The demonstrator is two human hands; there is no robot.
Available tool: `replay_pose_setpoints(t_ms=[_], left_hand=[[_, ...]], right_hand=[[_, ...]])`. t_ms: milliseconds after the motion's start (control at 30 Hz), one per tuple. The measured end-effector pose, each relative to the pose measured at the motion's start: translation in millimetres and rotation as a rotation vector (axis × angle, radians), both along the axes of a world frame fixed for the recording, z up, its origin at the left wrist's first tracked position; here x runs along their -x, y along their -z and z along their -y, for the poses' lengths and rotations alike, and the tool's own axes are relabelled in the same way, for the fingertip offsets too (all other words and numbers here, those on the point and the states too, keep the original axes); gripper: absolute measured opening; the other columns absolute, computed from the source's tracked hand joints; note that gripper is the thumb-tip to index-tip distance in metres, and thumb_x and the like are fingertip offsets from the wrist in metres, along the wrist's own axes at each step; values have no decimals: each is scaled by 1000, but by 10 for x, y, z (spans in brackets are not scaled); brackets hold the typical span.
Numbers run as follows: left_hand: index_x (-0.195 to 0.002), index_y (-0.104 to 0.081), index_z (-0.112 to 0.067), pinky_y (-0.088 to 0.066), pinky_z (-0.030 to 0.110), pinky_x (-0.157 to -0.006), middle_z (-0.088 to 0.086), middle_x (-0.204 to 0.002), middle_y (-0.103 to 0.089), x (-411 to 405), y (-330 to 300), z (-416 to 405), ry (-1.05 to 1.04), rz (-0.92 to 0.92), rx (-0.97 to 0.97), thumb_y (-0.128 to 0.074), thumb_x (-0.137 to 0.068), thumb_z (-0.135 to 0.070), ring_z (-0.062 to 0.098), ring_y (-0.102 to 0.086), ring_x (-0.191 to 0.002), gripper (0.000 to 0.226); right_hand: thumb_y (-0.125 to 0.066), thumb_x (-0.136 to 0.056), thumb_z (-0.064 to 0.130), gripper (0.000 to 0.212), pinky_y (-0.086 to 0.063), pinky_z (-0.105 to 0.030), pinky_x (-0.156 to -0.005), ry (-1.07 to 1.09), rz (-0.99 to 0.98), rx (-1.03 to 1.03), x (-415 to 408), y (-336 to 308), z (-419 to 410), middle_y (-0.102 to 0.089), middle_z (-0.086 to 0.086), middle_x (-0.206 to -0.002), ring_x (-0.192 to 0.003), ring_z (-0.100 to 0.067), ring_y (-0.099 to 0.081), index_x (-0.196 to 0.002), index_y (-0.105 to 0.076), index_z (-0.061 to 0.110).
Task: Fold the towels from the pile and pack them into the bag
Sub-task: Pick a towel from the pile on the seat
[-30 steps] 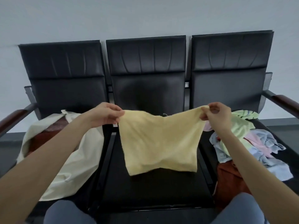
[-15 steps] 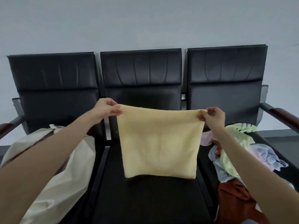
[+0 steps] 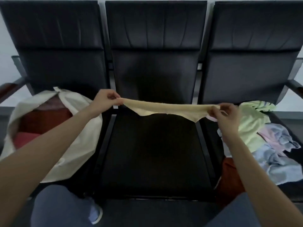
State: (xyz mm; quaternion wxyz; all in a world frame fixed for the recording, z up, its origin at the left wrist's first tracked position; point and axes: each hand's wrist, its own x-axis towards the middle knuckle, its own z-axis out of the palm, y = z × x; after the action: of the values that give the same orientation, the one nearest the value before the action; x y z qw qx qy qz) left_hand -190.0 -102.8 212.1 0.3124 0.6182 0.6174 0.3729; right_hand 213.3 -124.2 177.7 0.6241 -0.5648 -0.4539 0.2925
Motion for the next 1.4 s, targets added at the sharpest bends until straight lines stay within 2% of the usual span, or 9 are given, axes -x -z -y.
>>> replay_pose_setpoints(t_ms=[133, 267, 467, 567, 633, 800, 1000, 1233, 1400], left_hand=[[-79, -69, -12, -49, 10, -63, 5, -75, -70, 57, 736, 433, 70, -130, 196, -77, -79, -8, 6, -66, -66, 9], [-76, -68, -16, -52, 27, -75, 4, -78, -69, 151, 1438, 891, 114, -265, 361, -79, -77, -10, 18, -67, -76, 13], [-66, -55, -32, -49, 31, -72, -3, -77, -64, 276, 1937, 1379, 211, -504, 340, -76, -78, -6, 15, -63, -77, 35], [-89, -60, -22, -41, 32, -77, 0, -96, -58, 137, 1985, 1469, 290, -831, 328, -67, -76, -9, 23, -55, -96, 19], [-108, -54, -18, -36, 34, -81, 2, -108, -51, -133, 1997, 1524, 307, -929, 263, -64, -67, -17, 25, -48, -103, 42], [-122, -49, -20, -37, 30, -92, -4, -118, -48, -1162, 1955, 1547, 560, -595, 104, -67, -76, -37, 14, -44, -107, 52], [-113, -63, -19, -42, 24, -81, -8, -107, -58, -2077, 2000, 1396, 617, -293, 50, -75, -79, -43, 7, -49, -96, 43], [-93, -69, -15, -45, 21, -68, -10, -85, -61, -2351, 2070, 1346, 560, -144, 114, -68, -88, -19, 6, -56, -73, 7], [-101, -62, -13, -40, 17, -64, -11, -82, -54, -2393, 2044, 1343, 525, -161, 136, -61, -90, -17, 4, -50, -67, 12]], right_hand=[[-63, -86, -6, 12, -53, -11, -61, -30, -19, 158, 13, 752, 452, -60, -5, -76, -63, -3, -66, -91, -55, 2], [-67, -84, -4, 13, -54, -13, -60, -104, 22, 353, 35, 1255, 891, -63, -12, -77, -60, -4, -65, -94, -58, -2], [-74, -79, -1, 15, -50, -16, -48, -359, 250, 529, 21, 1450, 1309, -65, -9, -68, -53, -3, -64, -83, -60, 1], [-80, -73, 4, 18, -47, -13, -53, -394, 404, 518, -26, 1473, 1402, -63, -3, -64, -56, -4, -59, -77, -63, 11], [-82, -71, 4, 21, -47, -12, -59, -405, 451, 505, -53, 1489, 1435, -64, -2, -68, -63, -6, -60, -76, -65, 14], [-82, -69, 0, 28, -50, -12, -66, -457, 512, 481, -123, 1526, 1437, -64, -4, -82, -75, -10, -61, -76, -64, 21], [-79, -69, -7, 20, -51, -10, -69, -540, 435, 491, -261, 1521, 1377, -65, 0, -83, -73, -8, -67, -81, -70, 6], [-75, -75, -7, 18, -55, -20, -62, -698, 294, 591, -422, 1425, 1213, -72, -6, -72, -65, -16, -71, -89, -69, 3], [-66, -86, 2, 2, -56, -22, -58, -406, 311, 657, -534, 1568, 507, -68, -8, -72, -60, -13, -66, -88, -67, 2]])
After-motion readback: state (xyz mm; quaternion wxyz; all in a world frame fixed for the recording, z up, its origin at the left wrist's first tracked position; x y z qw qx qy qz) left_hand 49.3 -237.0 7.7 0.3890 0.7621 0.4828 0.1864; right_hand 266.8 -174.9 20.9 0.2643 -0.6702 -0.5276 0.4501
